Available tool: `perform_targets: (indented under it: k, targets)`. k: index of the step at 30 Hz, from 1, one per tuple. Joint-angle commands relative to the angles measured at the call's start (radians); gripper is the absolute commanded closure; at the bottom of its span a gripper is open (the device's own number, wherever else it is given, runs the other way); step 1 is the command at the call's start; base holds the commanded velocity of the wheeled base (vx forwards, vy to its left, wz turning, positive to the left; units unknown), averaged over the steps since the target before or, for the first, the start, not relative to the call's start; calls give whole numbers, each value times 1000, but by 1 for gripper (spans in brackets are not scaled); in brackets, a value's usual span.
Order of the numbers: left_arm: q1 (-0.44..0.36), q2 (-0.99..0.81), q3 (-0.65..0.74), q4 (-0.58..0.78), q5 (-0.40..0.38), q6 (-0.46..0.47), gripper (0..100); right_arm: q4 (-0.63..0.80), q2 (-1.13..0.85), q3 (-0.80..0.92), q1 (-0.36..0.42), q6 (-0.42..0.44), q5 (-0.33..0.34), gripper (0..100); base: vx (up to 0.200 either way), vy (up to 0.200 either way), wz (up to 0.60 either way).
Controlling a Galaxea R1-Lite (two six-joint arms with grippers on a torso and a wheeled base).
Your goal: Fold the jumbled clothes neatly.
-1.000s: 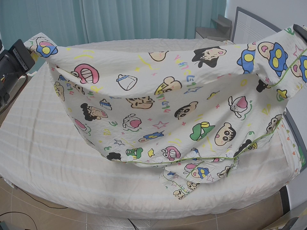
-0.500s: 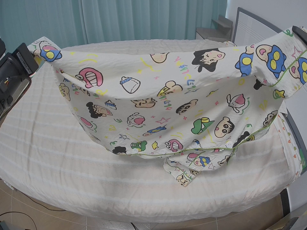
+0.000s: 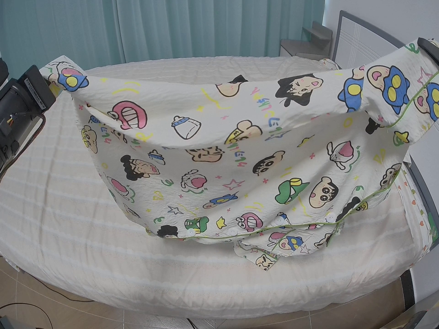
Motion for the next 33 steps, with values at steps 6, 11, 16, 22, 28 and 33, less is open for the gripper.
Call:
perform_targets:
  k: [6,11,16,22,28,33]
  targets:
    - [-1,-1,1,1,-4,1,100,0,0,0,0,0,0,100,0,0,0]
    - [-1,-1,4,4,-5,4,100,0,0,-2,0,0,0,100,80,0,0]
    - [-1,1,8,4,-4,7,100,0,0,0,0,0,0,100,160,0,0]
    - [-1,1,12,1,-5,7,100,0,0,0,0,0,0,100,0,0,0]
    - [-1,2,1,-1,-4,7,100,0,2,0,0,0,5,100,0,0,0]
    - [-1,-1,-2,-2,-1,2,100,0,0,0,0,0,6,100,0,0,0]
